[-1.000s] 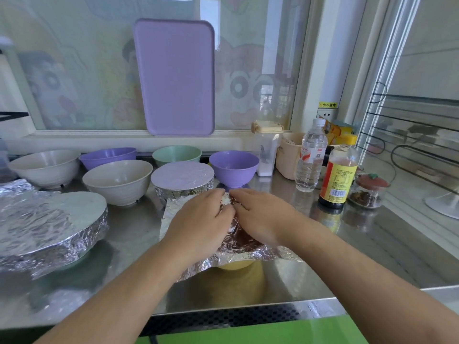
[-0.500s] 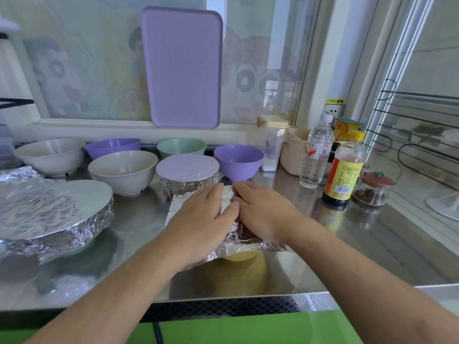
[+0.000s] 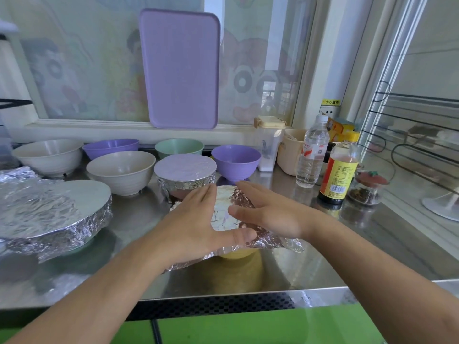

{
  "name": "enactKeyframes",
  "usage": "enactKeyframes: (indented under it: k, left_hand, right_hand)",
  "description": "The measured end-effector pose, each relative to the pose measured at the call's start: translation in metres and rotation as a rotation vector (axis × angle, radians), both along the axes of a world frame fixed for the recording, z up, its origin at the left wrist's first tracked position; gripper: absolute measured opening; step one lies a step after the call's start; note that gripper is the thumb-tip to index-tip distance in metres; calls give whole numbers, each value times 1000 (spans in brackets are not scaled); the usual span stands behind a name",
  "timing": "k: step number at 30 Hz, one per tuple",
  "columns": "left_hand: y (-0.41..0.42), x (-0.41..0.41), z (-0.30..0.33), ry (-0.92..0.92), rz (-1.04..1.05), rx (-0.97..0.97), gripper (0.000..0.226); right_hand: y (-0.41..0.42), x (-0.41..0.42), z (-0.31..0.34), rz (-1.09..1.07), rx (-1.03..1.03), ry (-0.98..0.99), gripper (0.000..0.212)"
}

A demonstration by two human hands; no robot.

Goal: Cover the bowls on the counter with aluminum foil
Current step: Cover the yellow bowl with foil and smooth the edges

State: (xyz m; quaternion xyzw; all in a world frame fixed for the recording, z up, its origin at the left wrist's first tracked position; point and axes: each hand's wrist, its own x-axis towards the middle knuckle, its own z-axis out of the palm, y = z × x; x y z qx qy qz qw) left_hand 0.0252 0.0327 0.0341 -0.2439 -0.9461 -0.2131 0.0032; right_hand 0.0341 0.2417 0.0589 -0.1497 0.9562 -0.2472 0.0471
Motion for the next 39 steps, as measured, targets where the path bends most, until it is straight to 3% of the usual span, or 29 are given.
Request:
enactKeyframes:
  k: [9, 15, 18, 20, 22, 27, 28, 31, 33, 36, 39]
  left_hand:
    - [3, 8, 2, 18, 13, -96, 141]
    - [2, 6, 3, -20, 9, -98, 140]
    - [1, 2, 0, -17, 9, -100, 143]
    - [0, 0, -1, -17, -5, -110, 141]
    - [-2, 3, 2, -39, -19, -109, 130]
    - [13, -3, 13, 26, -3, 76, 64]
    - [20, -7, 12, 53, 6, 117, 61]
    - [38, -15, 10, 43, 15, 88, 57]
    - [42, -19, 7, 41, 25, 78, 57]
    - [37, -27, 1, 40, 52, 77, 78]
    - [35, -31, -2, 47, 50, 80, 91]
  right_hand:
    - [-6, 17, -26, -60, 160, 310, 76]
    - [-5, 9, -16, -76, 173, 184, 59]
    - [-10, -2, -11, -32, 215, 248, 38]
    - [-17, -11, -12, -4, 273, 300, 40]
    - [-23, -15, -15, 47, 359, 248, 56]
    - [-28, -23, -19, 107, 473, 366, 59]
    - [-29, -24, -18, 105, 489, 347, 63]
    - [-28, -23, -17, 80, 507, 238, 59]
    - [-23, -20, -16, 63, 487, 257, 70]
    - [-18, -21, -25, -2, 431, 182, 69]
    - [-14, -13, -30, -112, 311, 271, 76]
